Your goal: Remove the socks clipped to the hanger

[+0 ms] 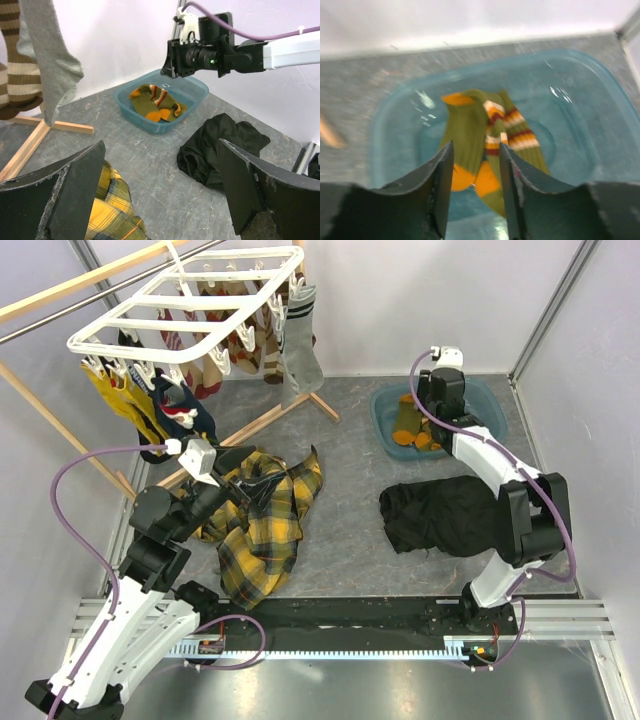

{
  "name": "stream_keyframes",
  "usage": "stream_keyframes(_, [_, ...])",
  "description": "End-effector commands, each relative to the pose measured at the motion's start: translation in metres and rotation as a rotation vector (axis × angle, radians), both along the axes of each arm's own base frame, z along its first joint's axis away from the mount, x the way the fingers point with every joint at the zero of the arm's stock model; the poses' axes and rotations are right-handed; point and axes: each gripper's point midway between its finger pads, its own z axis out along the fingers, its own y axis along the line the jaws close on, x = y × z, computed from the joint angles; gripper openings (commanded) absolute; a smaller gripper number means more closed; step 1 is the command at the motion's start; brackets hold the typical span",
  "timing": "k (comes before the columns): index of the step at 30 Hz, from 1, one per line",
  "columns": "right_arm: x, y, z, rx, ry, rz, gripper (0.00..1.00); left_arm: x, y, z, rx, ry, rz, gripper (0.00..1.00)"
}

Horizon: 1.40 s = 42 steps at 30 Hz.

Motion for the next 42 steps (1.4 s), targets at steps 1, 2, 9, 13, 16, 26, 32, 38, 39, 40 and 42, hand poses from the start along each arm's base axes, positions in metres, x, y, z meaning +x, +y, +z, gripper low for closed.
stream_keyframes(1, [0.000,0.040,0.090,0.133,-0.179,0.155,0.50,0.002,0.007,0.006,0.000,-0.032,0.039,0.99])
stream_keyframes(2, [-0.003,0.050,0.098,0.152,-0.200,0.195,0.51,0.001,0.007,0.007,-0.003,-0.036,0.040,0.99])
stream_keyframes(9, [-0.061,0.153,0.184,0.265,-0.431,0.545,0.55,0.004,0.010,0.006,-0.002,-0.032,0.062,0.99])
stream_keyframes(13, [-0.102,0.206,0.215,0.273,-0.530,0.701,0.57,0.005,0.010,0.005,-0.002,-0.030,0.065,0.99])
stream_keyframes(16, [-0.123,0.235,0.224,0.316,-0.558,0.775,0.60,0.005,0.010,0.004,-0.001,-0.027,0.066,0.99])
stream_keyframes(26, [-0.124,0.301,0.206,0.238,-0.578,0.841,0.73,0.005,0.008,0.002,0.004,-0.023,0.057,0.99])
stream_keyframes(32, [-0.108,0.331,0.206,0.155,-0.595,0.794,0.74,0.005,0.009,0.002,0.000,-0.021,0.061,0.99])
stream_keyframes(38, [-0.084,0.337,0.200,0.062,-0.582,0.633,0.65,0.006,0.009,0.001,0.002,-0.022,0.065,0.99])
stream_keyframes(39, [-0.082,0.335,0.199,0.053,-0.578,0.613,0.52,0.006,0.010,0.001,0.002,-0.022,0.066,0.99])
stream_keyframes(40, [-0.080,0.333,0.198,0.049,-0.575,0.585,0.44,0.006,0.010,0.002,0.000,-0.023,0.066,0.99])
stream_keyframes(42, [-0.080,0.330,0.197,0.044,-0.573,0.563,0.15,0.005,0.009,0.003,0.001,-0.024,0.060,0.99])
